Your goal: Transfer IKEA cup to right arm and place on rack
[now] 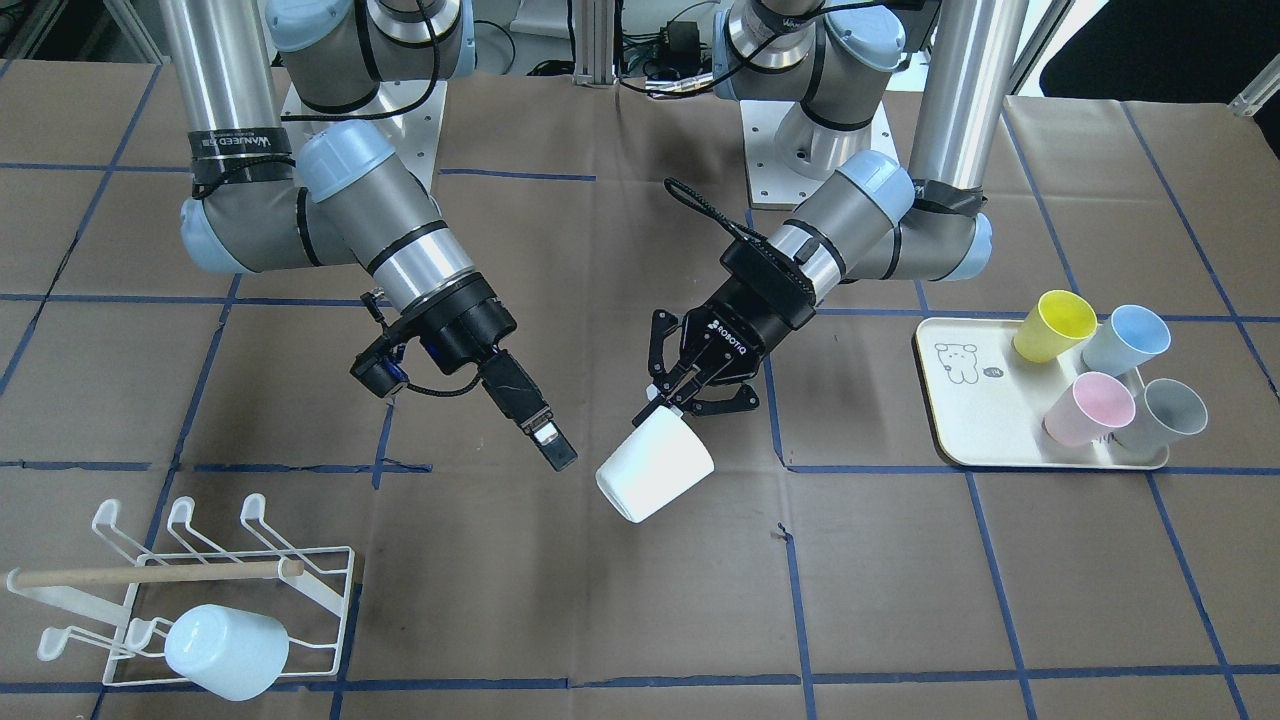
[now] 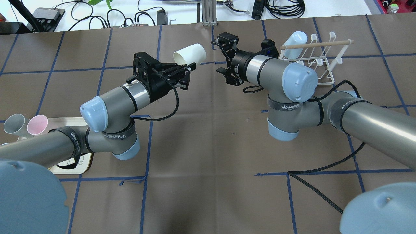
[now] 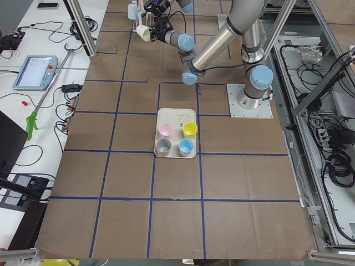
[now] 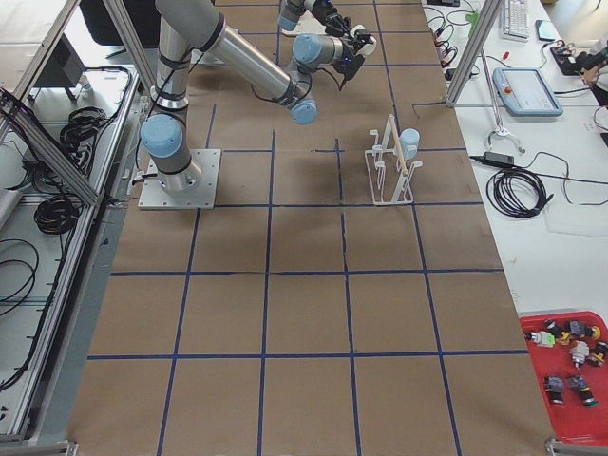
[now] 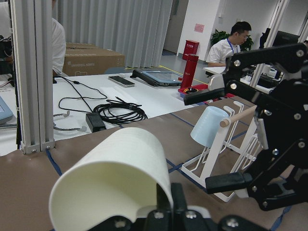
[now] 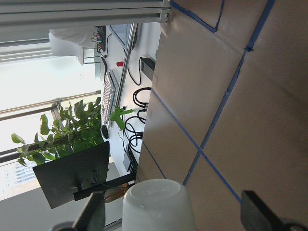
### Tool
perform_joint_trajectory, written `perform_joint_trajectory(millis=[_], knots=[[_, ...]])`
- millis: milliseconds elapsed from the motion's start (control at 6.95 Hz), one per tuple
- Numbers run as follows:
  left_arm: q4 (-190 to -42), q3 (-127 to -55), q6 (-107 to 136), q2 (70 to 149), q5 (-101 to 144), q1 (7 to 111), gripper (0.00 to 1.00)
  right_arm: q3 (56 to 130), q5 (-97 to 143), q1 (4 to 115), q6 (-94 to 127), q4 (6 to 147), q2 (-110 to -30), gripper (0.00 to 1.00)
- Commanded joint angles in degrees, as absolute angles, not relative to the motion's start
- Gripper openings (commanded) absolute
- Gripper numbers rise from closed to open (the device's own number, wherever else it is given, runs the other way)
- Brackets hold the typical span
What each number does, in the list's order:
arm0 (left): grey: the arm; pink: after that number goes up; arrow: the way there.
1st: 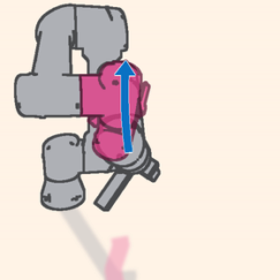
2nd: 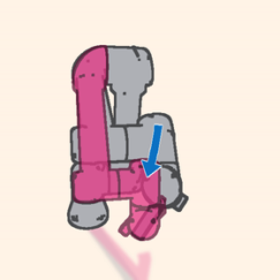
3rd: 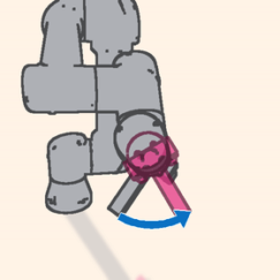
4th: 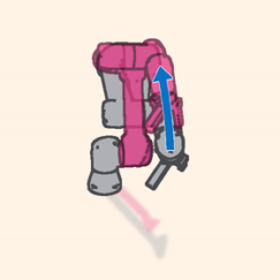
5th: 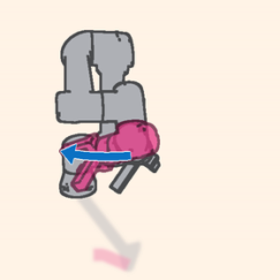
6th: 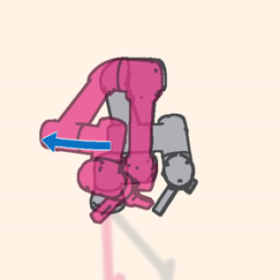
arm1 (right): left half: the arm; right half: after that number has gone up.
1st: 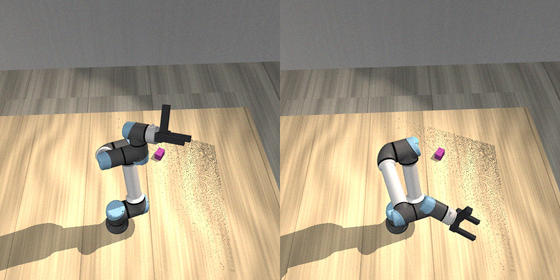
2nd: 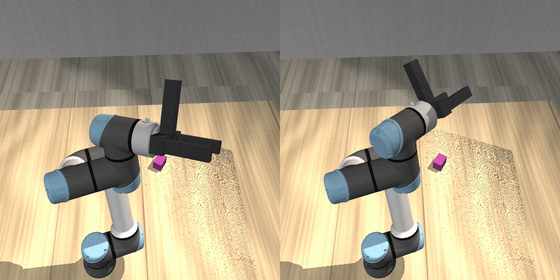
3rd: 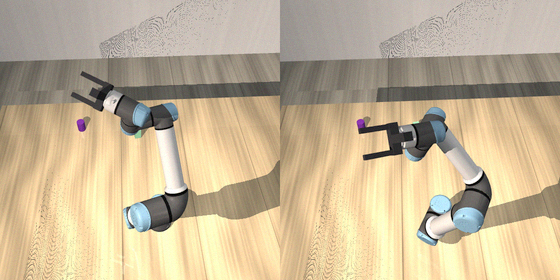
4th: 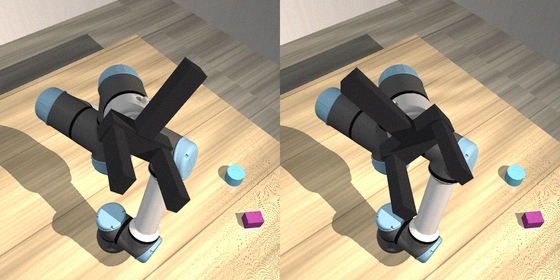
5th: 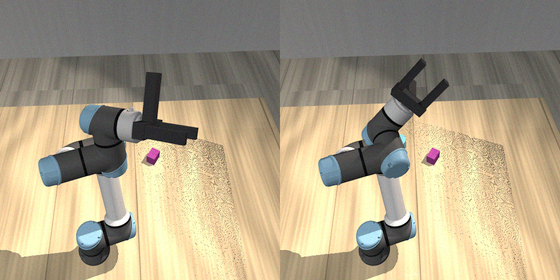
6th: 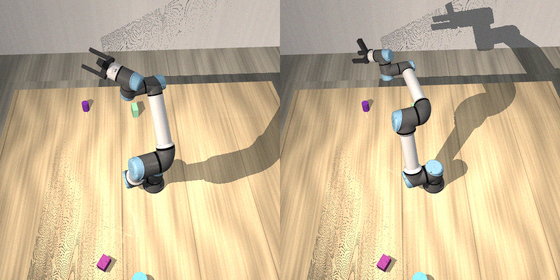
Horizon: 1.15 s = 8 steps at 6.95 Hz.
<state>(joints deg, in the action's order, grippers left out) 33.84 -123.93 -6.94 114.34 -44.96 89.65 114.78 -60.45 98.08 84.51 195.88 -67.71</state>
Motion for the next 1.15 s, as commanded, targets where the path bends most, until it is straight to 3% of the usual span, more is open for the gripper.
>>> perform_joint_trajectory(millis=[0,1007], knots=[[33.84,-123.93,-6.86,114.26,-44.91,89.65,0.01,114.35,-60.03,99.39,84.55,196.08,-67.15,0.99],[33.84,-123.93,-6.86,114.26,-45.0,89.65,0.02,108.12,-60.55,101.6,85.08,196.0,-61.97,0.99]])
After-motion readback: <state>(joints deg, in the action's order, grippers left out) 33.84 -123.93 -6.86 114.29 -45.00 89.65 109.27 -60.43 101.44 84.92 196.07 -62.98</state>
